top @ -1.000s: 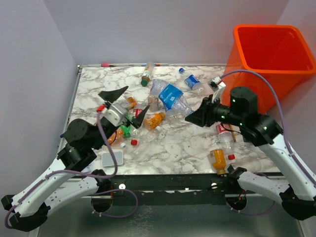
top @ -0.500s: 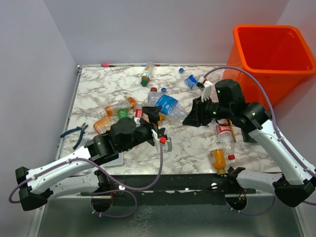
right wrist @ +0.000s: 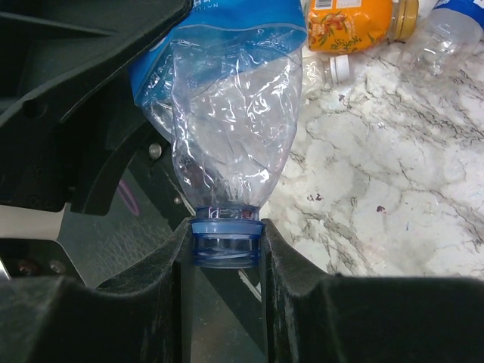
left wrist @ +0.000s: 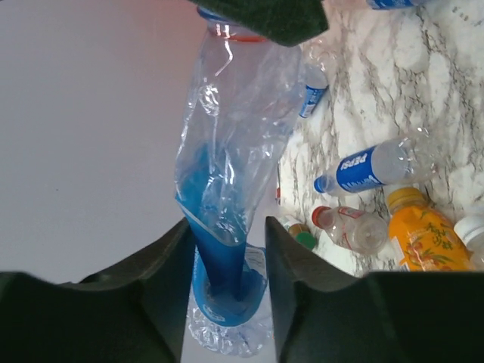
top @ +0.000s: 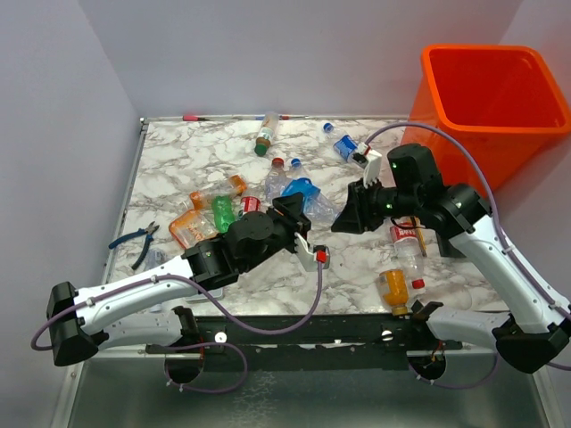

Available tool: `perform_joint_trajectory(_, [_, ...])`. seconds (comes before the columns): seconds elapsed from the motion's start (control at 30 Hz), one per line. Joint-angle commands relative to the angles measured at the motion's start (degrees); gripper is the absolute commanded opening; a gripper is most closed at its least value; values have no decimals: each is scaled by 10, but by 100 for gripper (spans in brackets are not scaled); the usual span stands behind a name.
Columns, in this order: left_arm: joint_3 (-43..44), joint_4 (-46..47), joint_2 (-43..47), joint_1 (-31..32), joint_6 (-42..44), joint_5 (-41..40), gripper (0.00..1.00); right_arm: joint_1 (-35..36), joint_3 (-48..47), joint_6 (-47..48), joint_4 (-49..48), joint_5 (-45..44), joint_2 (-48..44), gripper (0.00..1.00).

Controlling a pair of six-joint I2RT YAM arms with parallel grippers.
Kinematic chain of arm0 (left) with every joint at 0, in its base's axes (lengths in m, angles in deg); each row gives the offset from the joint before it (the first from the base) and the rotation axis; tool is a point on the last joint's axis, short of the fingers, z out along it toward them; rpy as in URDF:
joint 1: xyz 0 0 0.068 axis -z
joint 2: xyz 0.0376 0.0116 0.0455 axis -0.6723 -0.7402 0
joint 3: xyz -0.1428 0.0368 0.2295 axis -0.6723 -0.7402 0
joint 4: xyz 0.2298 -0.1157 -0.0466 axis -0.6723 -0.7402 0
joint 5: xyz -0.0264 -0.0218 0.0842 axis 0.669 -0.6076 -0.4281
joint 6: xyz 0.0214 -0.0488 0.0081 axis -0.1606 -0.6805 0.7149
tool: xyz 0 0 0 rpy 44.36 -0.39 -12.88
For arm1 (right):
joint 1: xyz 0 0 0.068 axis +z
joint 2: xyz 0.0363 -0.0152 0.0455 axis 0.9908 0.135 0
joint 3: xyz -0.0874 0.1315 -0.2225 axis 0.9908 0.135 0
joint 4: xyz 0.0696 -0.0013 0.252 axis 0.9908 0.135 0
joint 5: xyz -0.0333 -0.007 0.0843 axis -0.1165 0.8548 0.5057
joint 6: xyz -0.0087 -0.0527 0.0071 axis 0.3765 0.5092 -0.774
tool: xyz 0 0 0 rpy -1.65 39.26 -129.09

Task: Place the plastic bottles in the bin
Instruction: Pick up the plastic bottle from the corner of the board.

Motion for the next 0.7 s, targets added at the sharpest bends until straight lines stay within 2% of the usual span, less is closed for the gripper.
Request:
perform_joint_trajectory(0.0, [-16,68,-8,2,12,-23,35,2,-7,-4,-8,39,-24,0])
perform_joint_trajectory(0.1, [-23,89,-10,2,-11,-26,26,2,-10,-11,-23,52,-32,0])
perform_joint_trajectory(0.13, [-25,94,-9,2,-24,-26,24,1,-14,-13,-26,54,-33,11])
perform_joint_trajectory(0.2, [-26,102,-5,2,-51,-26,20,2,-23,-17,-35,56,-40,51])
perform_joint_trajectory(0.23, [-25,104,-1,2,-71,-27,18,2,-27,-19,-44,49,-50,65])
perform_joint_trajectory(0.3, [-21,103,11,2,-124,-26,16,2,-29,-23,-75,28,-75,77])
perform_joint_trajectory(0.47, [-24,79,40,2,-309,23,8,2,38,-50,-247,-50,-184,84])
perform_joint_trajectory(0.67, [-22,77,42,-3,-602,125,0,1,126,-74,-409,-63,-234,84])
